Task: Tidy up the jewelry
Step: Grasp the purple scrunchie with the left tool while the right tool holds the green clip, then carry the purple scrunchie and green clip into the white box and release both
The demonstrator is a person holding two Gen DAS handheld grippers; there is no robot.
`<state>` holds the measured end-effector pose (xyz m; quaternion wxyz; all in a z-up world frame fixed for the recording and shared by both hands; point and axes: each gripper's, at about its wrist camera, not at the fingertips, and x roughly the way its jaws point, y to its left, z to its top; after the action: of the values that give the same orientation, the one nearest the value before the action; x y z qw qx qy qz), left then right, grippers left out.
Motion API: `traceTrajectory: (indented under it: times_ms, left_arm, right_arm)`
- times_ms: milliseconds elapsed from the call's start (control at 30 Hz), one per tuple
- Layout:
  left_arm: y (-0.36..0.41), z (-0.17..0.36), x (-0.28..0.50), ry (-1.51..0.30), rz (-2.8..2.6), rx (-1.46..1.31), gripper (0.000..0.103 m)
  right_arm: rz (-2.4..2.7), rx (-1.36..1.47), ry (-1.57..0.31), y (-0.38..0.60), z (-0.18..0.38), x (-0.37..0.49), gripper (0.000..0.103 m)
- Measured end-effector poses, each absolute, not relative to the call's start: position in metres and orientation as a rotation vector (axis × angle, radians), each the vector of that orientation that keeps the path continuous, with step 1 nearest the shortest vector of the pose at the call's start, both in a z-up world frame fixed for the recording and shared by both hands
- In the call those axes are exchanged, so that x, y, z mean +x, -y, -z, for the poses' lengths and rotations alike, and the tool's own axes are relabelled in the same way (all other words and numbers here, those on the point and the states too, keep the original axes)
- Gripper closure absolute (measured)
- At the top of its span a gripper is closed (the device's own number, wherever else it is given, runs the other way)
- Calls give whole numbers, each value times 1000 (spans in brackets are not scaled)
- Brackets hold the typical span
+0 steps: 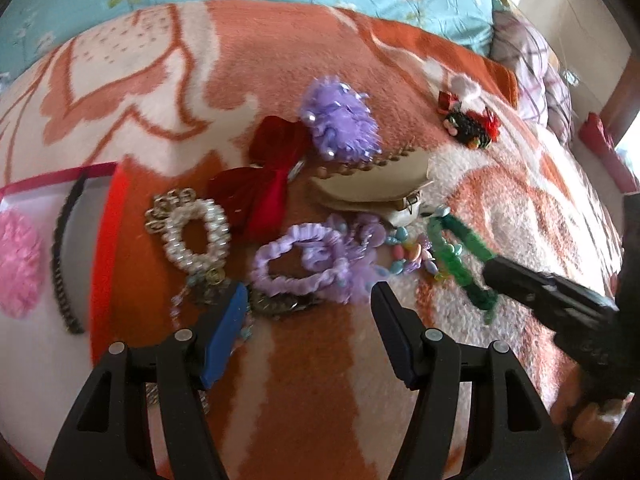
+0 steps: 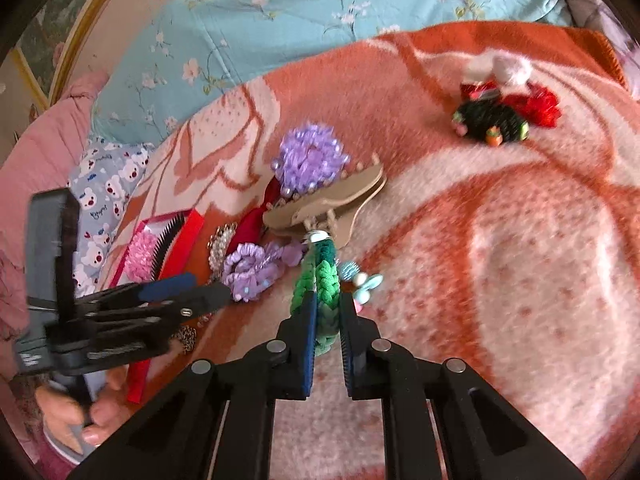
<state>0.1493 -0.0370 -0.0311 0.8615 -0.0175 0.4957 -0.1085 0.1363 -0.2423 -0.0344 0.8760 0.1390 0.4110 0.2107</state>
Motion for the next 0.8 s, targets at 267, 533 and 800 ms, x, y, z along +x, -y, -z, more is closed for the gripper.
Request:
traceTrajectory:
  times_ms: [267, 533, 800]
  left_arm:
    - [48, 43, 162, -1055, 242, -2, 87]
    - [22, 27, 141, -1012, 254, -88, 101]
    - [-6, -2, 109, -931, 224, -138, 101]
  right_arm:
    - [-452, 330, -841, 252, 29, 133, 93]
    - [-487, 339, -824, 242, 22, 124, 93]
    - [-533, 325, -817, 221, 14, 114, 93]
